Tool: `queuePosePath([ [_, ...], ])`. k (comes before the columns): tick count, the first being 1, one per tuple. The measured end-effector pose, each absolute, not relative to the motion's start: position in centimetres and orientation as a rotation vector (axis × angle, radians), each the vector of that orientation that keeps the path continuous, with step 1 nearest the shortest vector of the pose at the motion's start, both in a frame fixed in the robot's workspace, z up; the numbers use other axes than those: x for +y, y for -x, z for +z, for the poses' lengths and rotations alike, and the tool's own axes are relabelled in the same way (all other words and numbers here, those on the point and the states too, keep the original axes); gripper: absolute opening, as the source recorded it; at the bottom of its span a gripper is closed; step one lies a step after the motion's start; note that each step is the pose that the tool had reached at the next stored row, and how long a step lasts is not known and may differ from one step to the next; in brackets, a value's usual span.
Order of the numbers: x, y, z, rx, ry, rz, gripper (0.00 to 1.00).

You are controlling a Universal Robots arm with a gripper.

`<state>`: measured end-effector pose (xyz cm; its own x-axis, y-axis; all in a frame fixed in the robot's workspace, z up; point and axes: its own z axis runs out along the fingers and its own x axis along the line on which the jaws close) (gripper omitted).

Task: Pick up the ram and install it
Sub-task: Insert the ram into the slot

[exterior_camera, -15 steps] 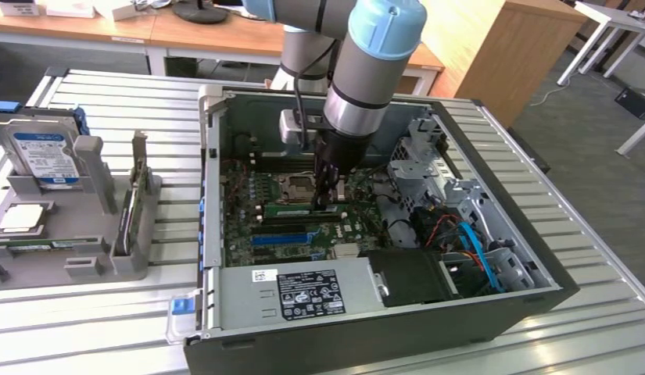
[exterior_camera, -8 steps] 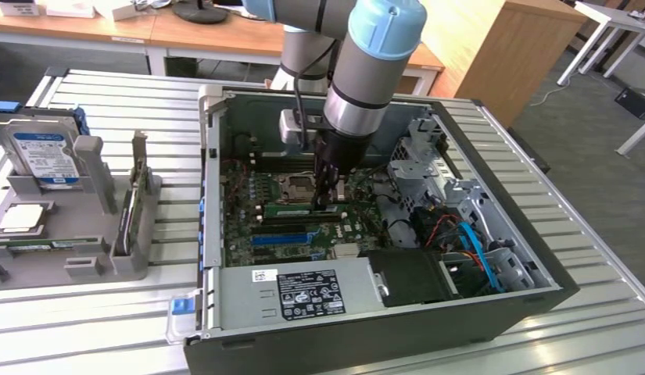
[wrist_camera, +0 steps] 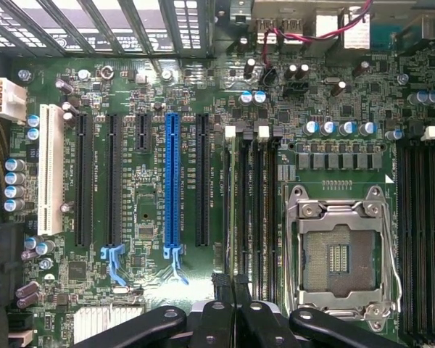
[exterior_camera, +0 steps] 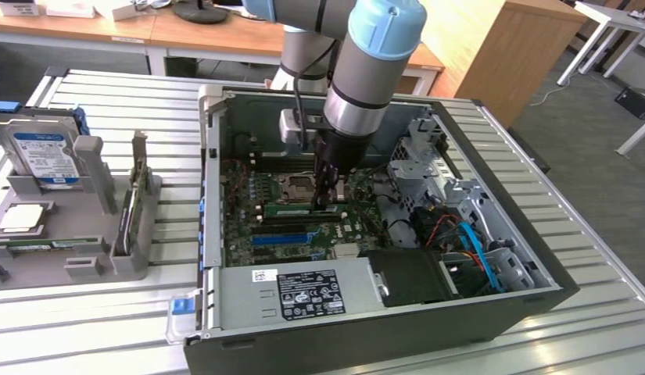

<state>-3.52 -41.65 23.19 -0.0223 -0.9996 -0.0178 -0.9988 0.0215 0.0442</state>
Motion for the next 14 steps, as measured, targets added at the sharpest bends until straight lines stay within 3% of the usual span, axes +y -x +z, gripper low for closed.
queuePosePath([
  [14,-41.57,3.52,23.12,-2.237,-2.178,-0.069,0.12],
])
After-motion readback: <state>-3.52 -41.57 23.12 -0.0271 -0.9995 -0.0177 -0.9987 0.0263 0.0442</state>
